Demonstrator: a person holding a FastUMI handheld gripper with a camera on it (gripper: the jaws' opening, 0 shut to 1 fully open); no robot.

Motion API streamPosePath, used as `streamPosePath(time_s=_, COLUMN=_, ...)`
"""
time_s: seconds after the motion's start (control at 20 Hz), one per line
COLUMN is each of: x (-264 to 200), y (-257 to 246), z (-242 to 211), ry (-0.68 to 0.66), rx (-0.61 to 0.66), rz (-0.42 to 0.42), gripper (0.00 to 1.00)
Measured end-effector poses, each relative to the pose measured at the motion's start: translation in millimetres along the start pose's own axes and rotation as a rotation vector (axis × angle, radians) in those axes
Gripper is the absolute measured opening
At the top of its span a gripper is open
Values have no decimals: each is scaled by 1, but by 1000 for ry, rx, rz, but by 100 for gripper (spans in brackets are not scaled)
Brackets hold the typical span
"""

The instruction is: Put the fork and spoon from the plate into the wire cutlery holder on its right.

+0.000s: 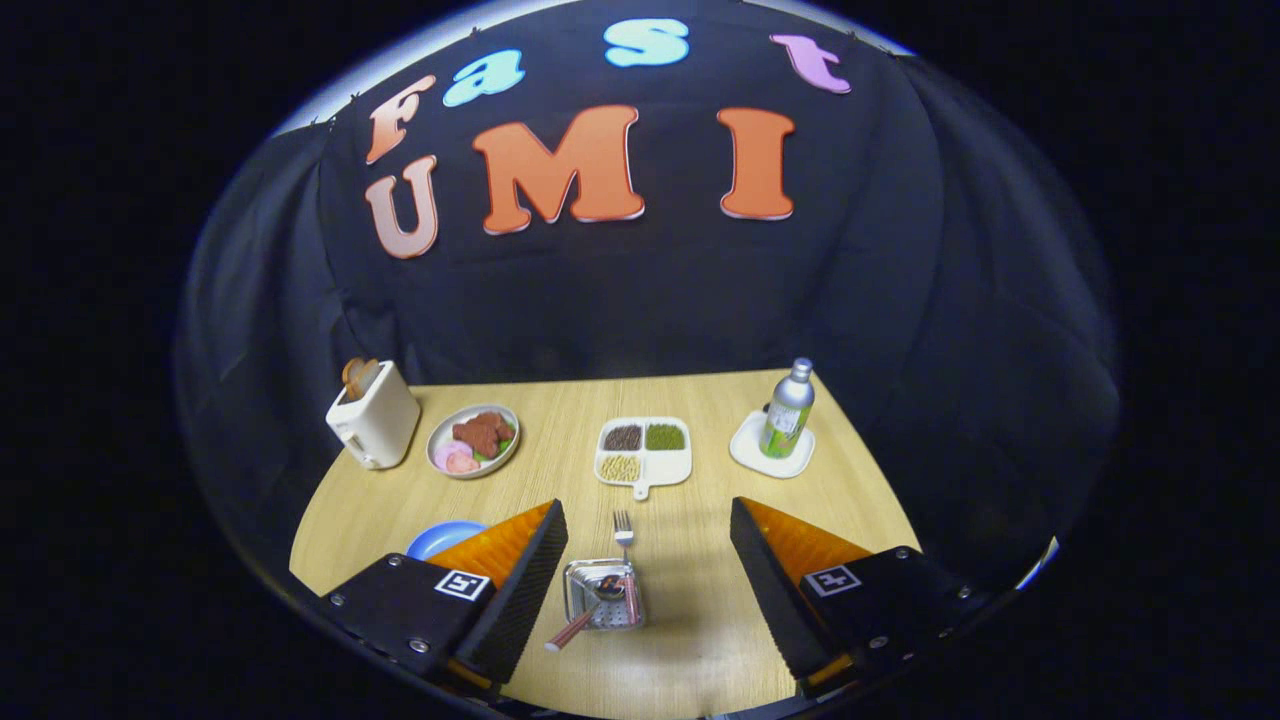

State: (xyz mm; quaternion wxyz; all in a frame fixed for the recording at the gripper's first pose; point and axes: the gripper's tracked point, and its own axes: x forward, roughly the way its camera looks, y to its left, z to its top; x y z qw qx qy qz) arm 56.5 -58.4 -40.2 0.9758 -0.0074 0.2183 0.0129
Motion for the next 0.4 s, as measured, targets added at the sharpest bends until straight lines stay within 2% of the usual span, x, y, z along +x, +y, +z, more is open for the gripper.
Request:
streamPosePath(time_s=0.15, x=-14, y=-3, z=7, ry=-95, rx=40, rz=-2, gripper=98)
streamPosePath(time_s=0.4, x=-31, y=-18, z=10, ry=-181, rx=117, rz=17, gripper=98)
